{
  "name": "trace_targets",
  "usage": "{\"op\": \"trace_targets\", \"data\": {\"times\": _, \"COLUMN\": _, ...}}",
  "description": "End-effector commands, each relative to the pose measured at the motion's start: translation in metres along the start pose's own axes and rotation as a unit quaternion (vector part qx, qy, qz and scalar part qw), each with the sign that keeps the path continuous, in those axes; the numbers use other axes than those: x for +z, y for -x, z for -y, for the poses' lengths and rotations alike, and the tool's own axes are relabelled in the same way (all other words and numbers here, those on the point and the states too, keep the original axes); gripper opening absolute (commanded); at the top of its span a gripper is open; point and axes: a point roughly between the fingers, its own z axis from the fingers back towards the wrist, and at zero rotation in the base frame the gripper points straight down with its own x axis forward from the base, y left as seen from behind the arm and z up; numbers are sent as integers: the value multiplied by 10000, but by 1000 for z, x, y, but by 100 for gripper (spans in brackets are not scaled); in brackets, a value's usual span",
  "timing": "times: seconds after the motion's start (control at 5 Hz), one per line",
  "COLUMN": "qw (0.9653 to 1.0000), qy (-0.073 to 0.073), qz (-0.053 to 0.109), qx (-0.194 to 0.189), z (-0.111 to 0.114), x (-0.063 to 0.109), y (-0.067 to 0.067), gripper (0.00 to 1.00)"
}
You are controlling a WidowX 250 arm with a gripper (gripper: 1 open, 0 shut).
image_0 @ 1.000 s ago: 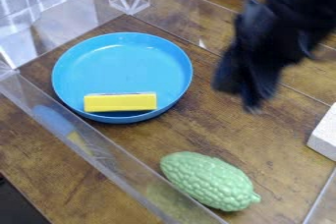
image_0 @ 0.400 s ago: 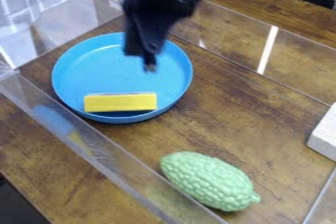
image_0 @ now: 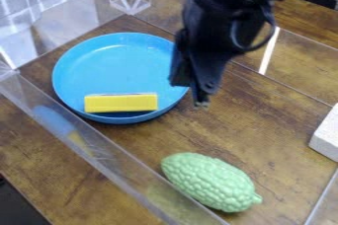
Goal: Put the white object in the blue tray
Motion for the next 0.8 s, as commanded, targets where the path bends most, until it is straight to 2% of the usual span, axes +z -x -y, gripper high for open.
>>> {"op": "trace_targets", "data": {"times": 0.0, "qw": 9996, "qy": -111, "qz": 216, "qx": 113, "z": -4, "x": 17, "y": 1, "gripper": 0}}
{"op": "trace_targets", "data": {"times": 0.2, "qw": 9996, "qy": -105, "qz": 207, "qx": 139, "z": -6, "x": 9, "y": -3, "gripper": 100}}
{"op": "trace_targets", "data": {"times": 0.4, "qw": 9996, "qy": -97, "qz": 197, "qx": 156, "z": -7, "x": 1, "y": -8, "gripper": 100}}
{"op": "trace_targets", "data": {"times": 0.6, "qw": 9996, "qy": -124, "qz": 201, "qx": 168, "z": -7, "x": -12, "y": -18, "gripper": 100}}
